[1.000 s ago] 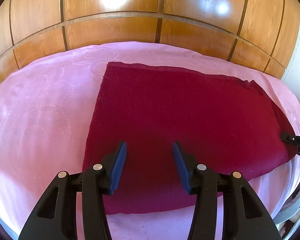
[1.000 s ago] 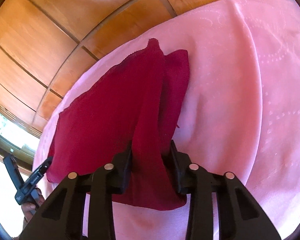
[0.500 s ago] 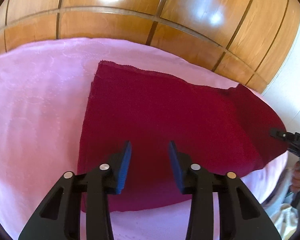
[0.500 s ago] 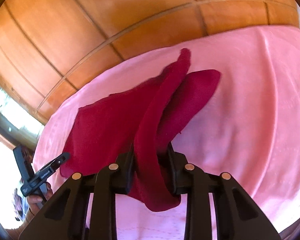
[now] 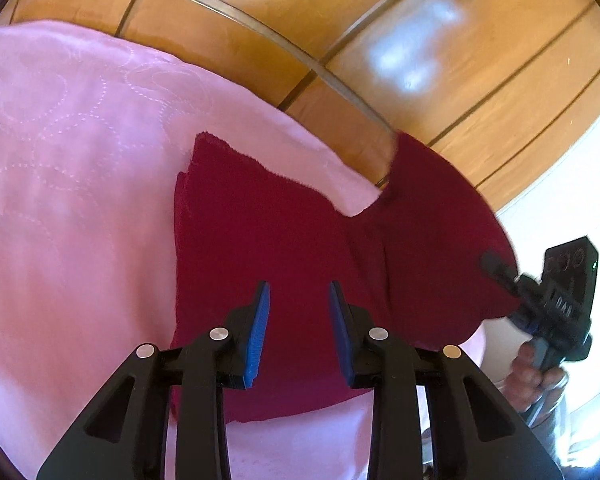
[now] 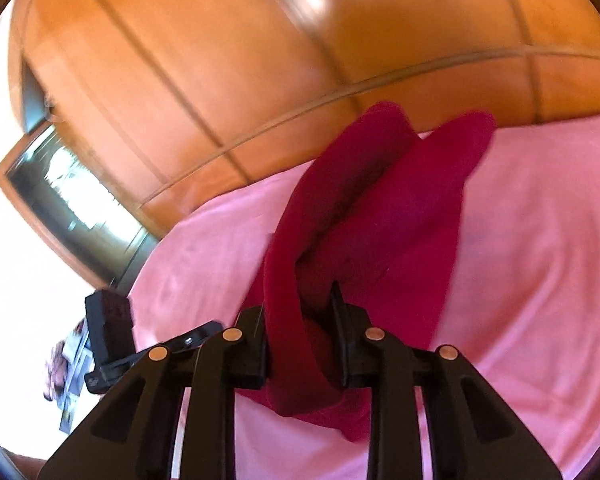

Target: Fold small clothes

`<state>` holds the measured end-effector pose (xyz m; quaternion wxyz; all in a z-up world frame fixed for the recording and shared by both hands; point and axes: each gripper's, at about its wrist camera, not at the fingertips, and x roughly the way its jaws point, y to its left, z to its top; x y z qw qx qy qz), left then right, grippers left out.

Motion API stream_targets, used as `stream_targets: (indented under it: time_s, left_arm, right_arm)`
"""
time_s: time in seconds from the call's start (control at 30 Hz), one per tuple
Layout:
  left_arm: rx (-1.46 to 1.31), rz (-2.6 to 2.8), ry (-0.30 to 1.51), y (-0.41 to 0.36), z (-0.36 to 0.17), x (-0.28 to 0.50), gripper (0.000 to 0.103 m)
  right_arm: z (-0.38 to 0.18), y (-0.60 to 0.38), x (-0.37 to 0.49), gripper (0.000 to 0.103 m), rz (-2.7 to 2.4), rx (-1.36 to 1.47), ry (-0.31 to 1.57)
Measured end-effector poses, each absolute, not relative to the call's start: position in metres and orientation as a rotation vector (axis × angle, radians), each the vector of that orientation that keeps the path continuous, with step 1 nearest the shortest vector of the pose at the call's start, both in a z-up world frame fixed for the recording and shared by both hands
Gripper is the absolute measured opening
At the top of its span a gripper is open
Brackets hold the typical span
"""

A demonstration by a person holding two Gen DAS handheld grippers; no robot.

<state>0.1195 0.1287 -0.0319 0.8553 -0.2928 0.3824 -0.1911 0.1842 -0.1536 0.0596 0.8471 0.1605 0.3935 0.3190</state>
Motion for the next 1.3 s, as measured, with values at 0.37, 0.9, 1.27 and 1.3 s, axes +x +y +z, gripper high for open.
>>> stream_targets:
  time_s: [0.37, 0.9, 1.27, 1.3]
  left_arm:
    - [-0.810, -0.472, 0.776, 0.167, -0.029, 0.128, 0.035]
    - [-0.781, -0.453, 0.920, 0.160, -0.025, 0.157, 0.053]
    - [-0.665, -0.424, 1.097, 0.135, -0.025, 0.183, 0.062]
    - [-0.650, -0.414, 1.112, 0.131, -0.026, 0.187, 0.062]
  right_arm:
    - [0.000, -0.041, 0.176, 0.023, 0.823, 0.218, 0.966]
    - [0.011, -0.081, 0.115, 0.062, 0.914, 0.171, 0.803]
    - [-0.007, -0.162, 0.094, 0.057, 0.649, 0.184, 0.826]
    - [-0.006, -0.160, 0.094, 0.054, 0.634, 0.167, 0.817]
